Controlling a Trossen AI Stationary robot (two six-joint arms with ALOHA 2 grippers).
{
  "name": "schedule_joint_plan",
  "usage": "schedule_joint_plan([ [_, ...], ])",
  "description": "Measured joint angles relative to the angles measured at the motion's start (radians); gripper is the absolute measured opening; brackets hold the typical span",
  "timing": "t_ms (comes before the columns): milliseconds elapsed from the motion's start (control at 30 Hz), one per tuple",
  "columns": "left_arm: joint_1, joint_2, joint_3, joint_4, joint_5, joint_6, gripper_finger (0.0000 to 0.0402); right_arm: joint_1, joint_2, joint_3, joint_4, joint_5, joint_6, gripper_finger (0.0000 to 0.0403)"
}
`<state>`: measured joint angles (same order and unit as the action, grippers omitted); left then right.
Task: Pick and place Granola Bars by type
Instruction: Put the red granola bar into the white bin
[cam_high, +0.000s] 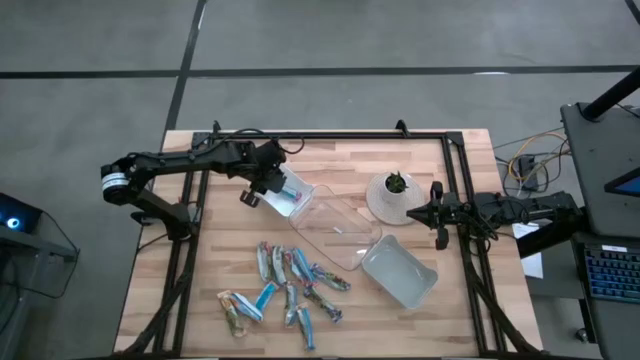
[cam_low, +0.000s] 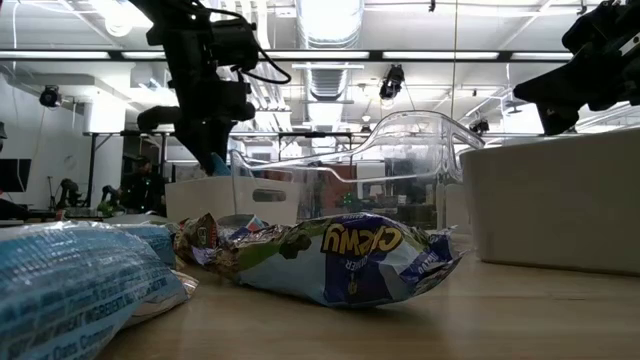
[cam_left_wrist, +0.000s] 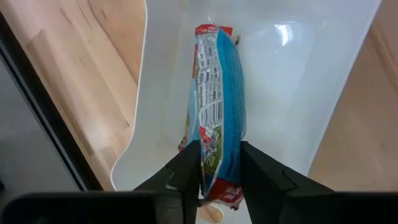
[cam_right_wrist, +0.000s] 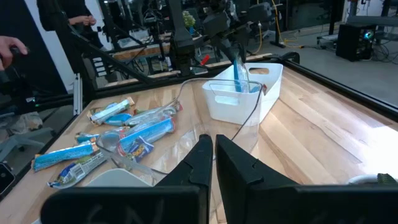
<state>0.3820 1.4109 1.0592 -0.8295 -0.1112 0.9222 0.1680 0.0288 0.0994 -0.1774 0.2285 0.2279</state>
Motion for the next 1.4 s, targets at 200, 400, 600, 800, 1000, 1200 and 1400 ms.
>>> schedule_joint_plan([
  [200, 0.0, 0.0, 0.0, 0.0, 0.001, 0.0, 0.0092, 0.0, 0.0, 0.0, 0.0, 0.0, 0.0, 0.0013],
  [400, -0.004, 0.0, -0.01, 0.0, 0.054, 0.0, 0.0092, 0.0, 0.0, 0.0, 0.0, 0.0, 0.0, 0.0013],
  [600, -0.012, 0.001, -0.039, 0.016, 0.091, 0.0, 0.0092, 0.0, 0.0, 0.0, 0.0, 0.0, 0.0, 0.0013],
  [800, -0.012, 0.001, -0.05, 0.046, 0.091, 0.0, 0.0092, 0.0, 0.0, 0.0, 0.0, 0.0, 0.0, 0.0013],
  [1000, -0.011, 0.001, -0.05, 0.05, 0.091, 0.0, 0.0092, 0.0, 0.0, 0.0, 0.0, 0.0, 0.0, 0.0013],
  [1200, -0.011, 0.001, -0.05, 0.052, 0.091, -0.001, 0.0092, 0.0, 0.0, 0.0, 0.0, 0.0, 0.0, 0.0013],
  [1400, -0.011, 0.001, -0.05, 0.069, 0.097, -0.034, 0.0093, 0.0, 0.0, 0.0, 0.0, 0.0, 0.0, 0.0013],
])
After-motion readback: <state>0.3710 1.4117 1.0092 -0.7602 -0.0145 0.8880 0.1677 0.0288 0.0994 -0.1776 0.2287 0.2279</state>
